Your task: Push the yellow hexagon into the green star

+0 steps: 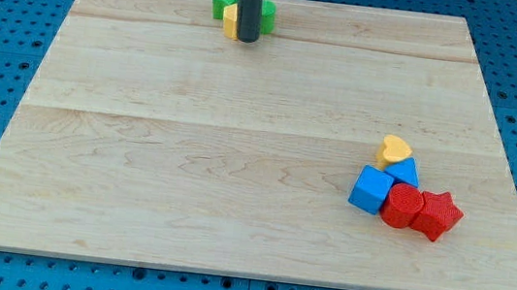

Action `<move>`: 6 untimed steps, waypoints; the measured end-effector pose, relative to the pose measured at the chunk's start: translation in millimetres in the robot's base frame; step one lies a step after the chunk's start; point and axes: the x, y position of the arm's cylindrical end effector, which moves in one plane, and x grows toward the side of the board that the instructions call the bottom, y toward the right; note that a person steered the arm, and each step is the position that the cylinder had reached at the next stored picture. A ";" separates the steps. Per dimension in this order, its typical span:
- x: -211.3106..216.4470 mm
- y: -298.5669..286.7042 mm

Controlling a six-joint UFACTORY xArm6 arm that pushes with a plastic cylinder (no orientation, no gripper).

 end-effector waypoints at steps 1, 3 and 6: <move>3.9 -8.6; -15.5 -52.0; -14.3 -71.4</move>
